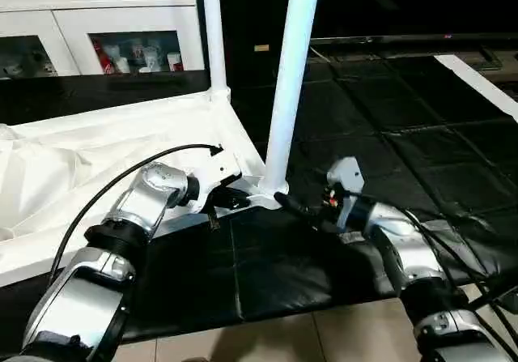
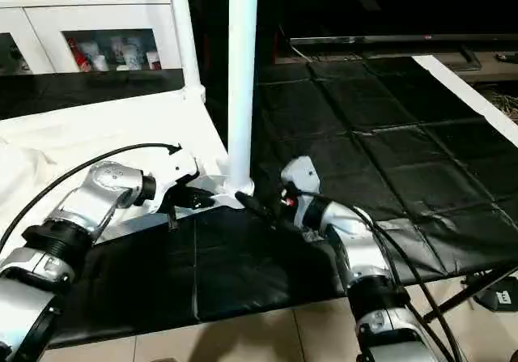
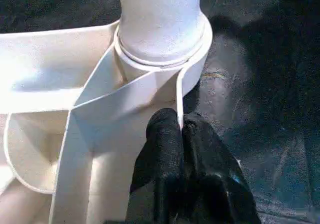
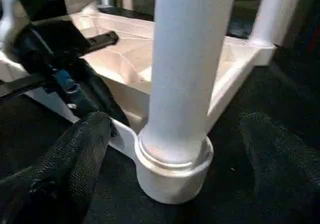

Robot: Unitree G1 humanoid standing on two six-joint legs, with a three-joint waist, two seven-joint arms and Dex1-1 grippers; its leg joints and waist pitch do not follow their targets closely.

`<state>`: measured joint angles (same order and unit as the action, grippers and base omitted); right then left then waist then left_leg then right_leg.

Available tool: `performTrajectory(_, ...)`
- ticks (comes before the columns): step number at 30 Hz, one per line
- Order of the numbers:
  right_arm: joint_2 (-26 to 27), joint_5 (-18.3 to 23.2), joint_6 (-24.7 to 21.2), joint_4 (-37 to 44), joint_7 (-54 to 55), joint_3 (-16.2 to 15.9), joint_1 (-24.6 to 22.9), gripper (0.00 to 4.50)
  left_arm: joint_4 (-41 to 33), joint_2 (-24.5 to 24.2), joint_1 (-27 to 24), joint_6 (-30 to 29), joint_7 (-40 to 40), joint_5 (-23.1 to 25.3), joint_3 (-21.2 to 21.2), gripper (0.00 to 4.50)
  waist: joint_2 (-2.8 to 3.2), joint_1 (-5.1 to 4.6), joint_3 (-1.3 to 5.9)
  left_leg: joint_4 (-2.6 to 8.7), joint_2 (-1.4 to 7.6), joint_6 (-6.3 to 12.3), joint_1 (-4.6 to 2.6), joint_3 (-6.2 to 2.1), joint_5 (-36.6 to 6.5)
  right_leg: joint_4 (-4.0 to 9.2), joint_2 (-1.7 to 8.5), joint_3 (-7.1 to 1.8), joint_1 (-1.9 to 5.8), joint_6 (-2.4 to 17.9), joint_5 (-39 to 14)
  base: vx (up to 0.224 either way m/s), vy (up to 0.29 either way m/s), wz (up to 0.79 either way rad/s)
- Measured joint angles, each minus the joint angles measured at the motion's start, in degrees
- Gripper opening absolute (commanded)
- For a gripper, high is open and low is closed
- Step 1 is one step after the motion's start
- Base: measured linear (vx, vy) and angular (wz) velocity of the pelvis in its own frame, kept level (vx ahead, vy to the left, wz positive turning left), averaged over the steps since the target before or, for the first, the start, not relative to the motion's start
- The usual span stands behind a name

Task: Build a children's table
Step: Rotate leg to tighten

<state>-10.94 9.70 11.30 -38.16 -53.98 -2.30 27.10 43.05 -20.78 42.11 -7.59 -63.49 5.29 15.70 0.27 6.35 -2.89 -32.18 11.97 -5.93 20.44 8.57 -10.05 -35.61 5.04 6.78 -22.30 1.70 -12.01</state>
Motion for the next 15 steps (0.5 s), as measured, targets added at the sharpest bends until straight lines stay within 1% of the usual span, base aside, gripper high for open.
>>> performTrajectory(2, -0.18, 1.11, -0.06, 1.01, -1.52, 0.00, -0.44, 4.37, -0.55, -0.23, -0.29, 0.01, -0.46, -0.02, 0.05, 0.00, 0.00, 0.12, 0.00, -0.01, 0.00, 0.02, 0.02, 0.00, 0.00, 0.01, 0.00, 0.00, 0.00, 0.00, 0.00, 0.000, 0.000, 0.00)
performTrajectory(5, -0.43, 3.78, -1.98, 2.90, -4.25, 0.28, -0.62, 4.37, -0.74, -0.54, -0.45, 0.02, -0.80, -0.03, 0.07, 0.00, -0.01, 0.09, 0.00, -0.06, 0.00, 0.04, 0.01, 0.01, -0.01, -0.01, 0.00, 0.00, 0.00, 0.00, 0.00, 0.000, 0.000, 0.00)
performTrajectory(6, -0.69, 6.07, -5.07, 4.40, -6.21, 0.87, -0.93, 4.37, -0.80, -0.56, -0.50, 0.02, -0.87, -0.03, 0.11, 0.00, -0.01, 0.11, 0.00, -0.06, 0.00, 0.04, 0.01, 0.01, -0.01, -0.01, 0.00, 0.00, 0.01, 0.00, 0.00, 0.000, 0.000, 0.00)
performTrajectory(8, -1.21, 9.19, -9.76, 6.18, -8.57, 1.91, -1.47, 4.37, -0.88, -0.59, -0.53, 0.02, -0.94, -0.03, 0.17, 0.00, -0.01, 0.16, 0.00, -0.08, 0.01, 0.04, 0.00, 0.01, -0.01, -0.01, 0.00, 0.00, 0.03, 0.00, 0.00, 0.000, 0.000, 0.00)
performTrajectory(9, -1.78, 11.28, -13.01, 7.11, -10.18, 2.12, -2.07, 4.37, -0.96, -0.66, -0.58, 0.02, -1.00, -0.03, 0.20, 0.00, -0.02, 0.19, 0.00, -0.09, 0.01, 0.05, -0.01, 0.01, -0.01, -0.01, 0.00, 0.00, 0.03, 0.00, 0.00, 0.000, 0.000, 0.00)
performTrajectory(12, -3.87, 15.56, -21.00, 9.11, -14.77, 2.43, -3.04, 4.37, -1.29, -0.72, -0.63, -0.09, -1.03, -0.02, 0.36, 0.00, -0.01, 0.22, 0.00, -0.12, 0.02, 0.36, 0.02, 0.01, 0.15, -0.01, 0.00, 0.00, 0.03, 0.00, 0.00, 0.000, 0.000, 0.00)
performTrajectory(15, -5.78, 17.62, -24.75, 10.67, -17.72, 2.64, -3.08, 4.37, -1.70, -0.80, -0.76, -0.49, -1.05, -0.01, 0.37, 0.00, -0.03, 0.22, 0.01, -0.13, 0.02, 0.37, 0.03, 0.02, 0.16, -0.01, 0.00, 0.01, 0.02, 0.00, 0.00, 0.000, 0.000, 0.00)
